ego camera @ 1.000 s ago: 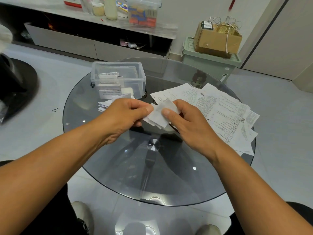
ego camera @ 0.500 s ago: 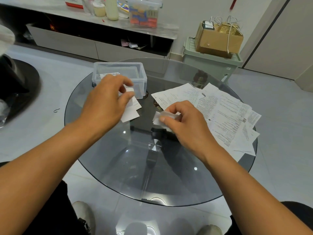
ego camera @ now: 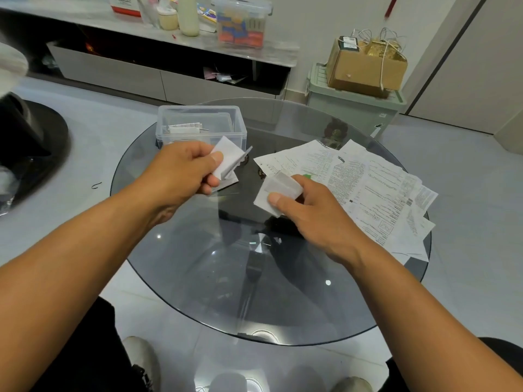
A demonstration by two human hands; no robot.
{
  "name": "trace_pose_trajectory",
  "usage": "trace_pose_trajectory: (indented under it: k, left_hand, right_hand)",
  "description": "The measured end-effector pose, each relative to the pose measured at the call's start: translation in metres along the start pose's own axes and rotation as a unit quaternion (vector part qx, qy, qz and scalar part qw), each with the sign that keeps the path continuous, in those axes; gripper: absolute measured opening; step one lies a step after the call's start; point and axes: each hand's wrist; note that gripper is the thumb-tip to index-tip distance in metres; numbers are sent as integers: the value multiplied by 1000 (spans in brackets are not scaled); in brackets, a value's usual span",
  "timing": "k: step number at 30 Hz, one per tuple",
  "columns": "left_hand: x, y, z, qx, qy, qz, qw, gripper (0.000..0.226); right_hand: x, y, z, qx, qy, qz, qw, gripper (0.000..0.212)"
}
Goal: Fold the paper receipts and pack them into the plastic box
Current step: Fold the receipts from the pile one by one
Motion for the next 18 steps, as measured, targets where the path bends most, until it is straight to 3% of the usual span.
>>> trace_pose_trajectory:
  k: [2, 5, 9, 12, 15, 18]
  left_hand:
    - [0, -2, 3, 43, -41, -25, 998, 12]
    - [1, -10, 14, 113, -17, -31, 993, 13]
    - [-5, -21, 22, 220, -18, -53, 974, 22]
    - [-8, -24, 21, 259, -69, -60, 962, 36]
    - [-3, -27, 23, 233, 119, 68, 963, 19]
    - [4, -25, 24, 171, 364, 180, 898, 18]
  right_hand:
    - [2, -1, 3, 27, 53, -1, 998, 8]
    - [5, -2, 8, 32, 132, -3, 991, 14]
    - [6, -2, 11, -7, 125, 9, 992, 13]
    - [1, -2, 14, -27, 143, 27, 989, 17]
    - [-2, -3, 22, -20, 173, 21, 984, 33]
    - [-4, -5, 30, -25, 29, -10, 999, 51]
Point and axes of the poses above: each hand's wrist, its own y-axis towards the middle knuckle, its own z-axis out of the palm, x = y × z, and after that the axes turned 4 degrees about x, right-handed
